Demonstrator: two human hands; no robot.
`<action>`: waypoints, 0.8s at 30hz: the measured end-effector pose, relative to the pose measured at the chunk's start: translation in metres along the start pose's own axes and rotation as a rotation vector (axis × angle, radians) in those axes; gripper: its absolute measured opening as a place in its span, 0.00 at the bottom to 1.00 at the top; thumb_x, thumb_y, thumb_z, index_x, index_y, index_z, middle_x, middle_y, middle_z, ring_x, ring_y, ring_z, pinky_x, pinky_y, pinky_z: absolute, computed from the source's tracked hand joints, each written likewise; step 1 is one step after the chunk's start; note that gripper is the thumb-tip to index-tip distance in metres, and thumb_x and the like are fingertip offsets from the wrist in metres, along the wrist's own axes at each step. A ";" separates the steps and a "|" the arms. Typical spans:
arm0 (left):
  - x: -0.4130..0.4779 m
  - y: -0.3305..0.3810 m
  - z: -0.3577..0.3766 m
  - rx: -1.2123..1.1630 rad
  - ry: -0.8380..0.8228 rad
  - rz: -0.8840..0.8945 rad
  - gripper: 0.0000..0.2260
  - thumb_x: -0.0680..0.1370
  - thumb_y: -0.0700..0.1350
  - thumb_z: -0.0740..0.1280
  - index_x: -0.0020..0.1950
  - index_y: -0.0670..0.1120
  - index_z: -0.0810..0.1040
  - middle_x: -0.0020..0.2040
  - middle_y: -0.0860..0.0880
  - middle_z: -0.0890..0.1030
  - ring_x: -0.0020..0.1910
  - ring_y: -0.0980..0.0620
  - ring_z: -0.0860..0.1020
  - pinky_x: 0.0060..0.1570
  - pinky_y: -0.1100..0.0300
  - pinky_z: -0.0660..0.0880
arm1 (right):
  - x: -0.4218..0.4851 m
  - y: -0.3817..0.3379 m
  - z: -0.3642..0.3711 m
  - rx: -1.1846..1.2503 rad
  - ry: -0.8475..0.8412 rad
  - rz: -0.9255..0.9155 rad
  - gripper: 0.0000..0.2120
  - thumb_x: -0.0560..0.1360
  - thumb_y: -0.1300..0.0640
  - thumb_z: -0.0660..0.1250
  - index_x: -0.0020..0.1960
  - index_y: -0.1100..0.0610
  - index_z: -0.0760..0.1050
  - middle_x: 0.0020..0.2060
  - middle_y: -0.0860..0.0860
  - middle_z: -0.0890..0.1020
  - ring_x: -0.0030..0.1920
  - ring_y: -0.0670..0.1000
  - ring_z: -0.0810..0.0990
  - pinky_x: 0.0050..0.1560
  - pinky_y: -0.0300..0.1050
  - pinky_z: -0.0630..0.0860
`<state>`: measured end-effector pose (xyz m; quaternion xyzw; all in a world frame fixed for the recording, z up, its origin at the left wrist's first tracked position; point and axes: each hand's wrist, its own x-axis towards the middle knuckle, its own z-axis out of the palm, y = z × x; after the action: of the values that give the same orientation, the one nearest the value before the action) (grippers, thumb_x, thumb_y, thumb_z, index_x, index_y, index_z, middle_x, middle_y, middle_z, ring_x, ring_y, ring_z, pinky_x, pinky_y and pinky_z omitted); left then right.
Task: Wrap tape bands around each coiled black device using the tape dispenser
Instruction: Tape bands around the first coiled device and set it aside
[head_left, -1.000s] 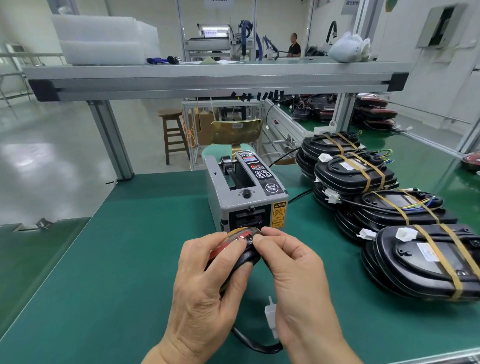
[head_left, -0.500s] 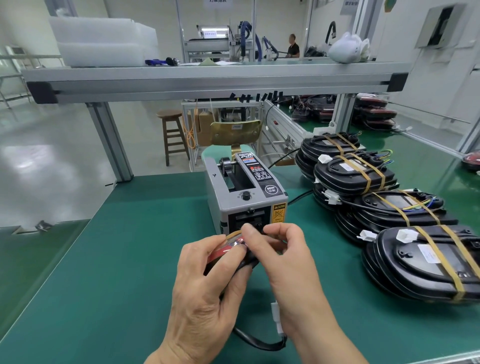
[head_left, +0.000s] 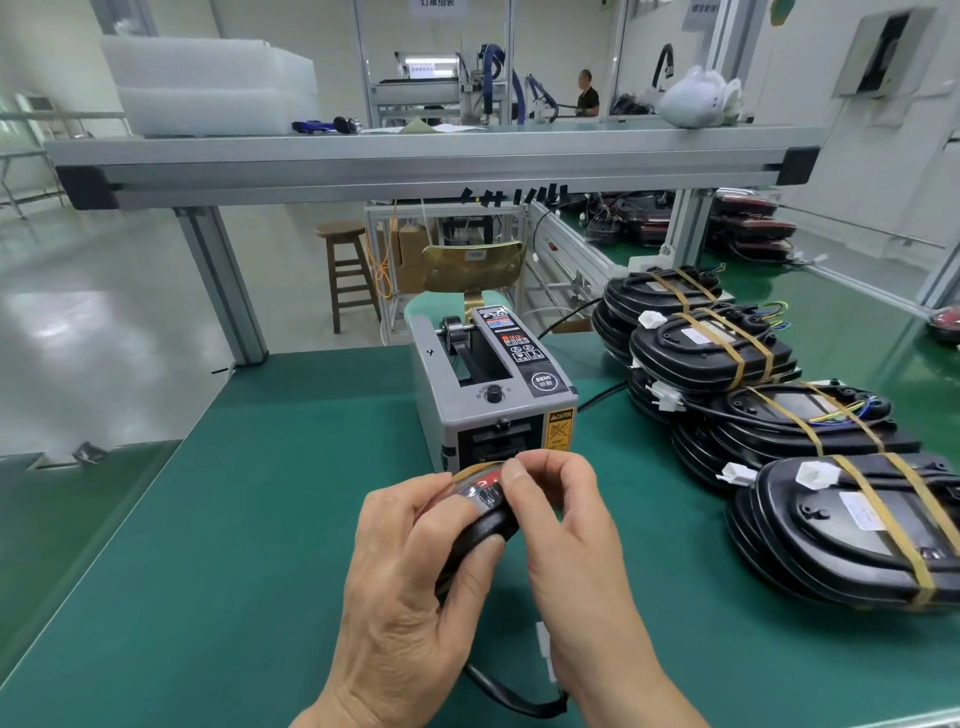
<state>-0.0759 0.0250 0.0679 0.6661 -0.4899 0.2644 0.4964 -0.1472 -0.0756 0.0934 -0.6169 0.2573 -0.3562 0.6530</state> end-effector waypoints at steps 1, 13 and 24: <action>0.000 -0.001 0.000 -0.008 0.004 0.003 0.13 0.77 0.47 0.67 0.61 0.50 0.74 0.60 0.52 0.74 0.56 0.45 0.76 0.58 0.58 0.72 | 0.000 0.000 0.000 -0.023 -0.007 0.003 0.10 0.73 0.47 0.73 0.51 0.46 0.76 0.50 0.44 0.81 0.53 0.42 0.79 0.55 0.40 0.73; -0.002 -0.013 -0.002 -0.068 0.095 -0.097 0.12 0.80 0.51 0.64 0.63 0.50 0.73 0.60 0.48 0.75 0.58 0.41 0.75 0.60 0.50 0.72 | 0.031 0.017 -0.023 0.079 -0.313 0.087 0.12 0.75 0.62 0.69 0.57 0.52 0.79 0.56 0.49 0.83 0.58 0.45 0.79 0.56 0.37 0.75; -0.009 -0.018 -0.004 -0.345 0.273 -0.250 0.18 0.80 0.49 0.61 0.70 0.56 0.68 0.61 0.52 0.78 0.59 0.50 0.78 0.61 0.63 0.71 | 0.046 0.032 -0.029 -0.222 -0.553 -0.042 0.29 0.67 0.60 0.80 0.65 0.45 0.77 0.59 0.45 0.81 0.61 0.43 0.78 0.66 0.42 0.72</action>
<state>-0.0622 0.0331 0.0545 0.5849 -0.3701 0.2011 0.6932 -0.1369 -0.1300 0.0631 -0.7632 0.0943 -0.1580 0.6194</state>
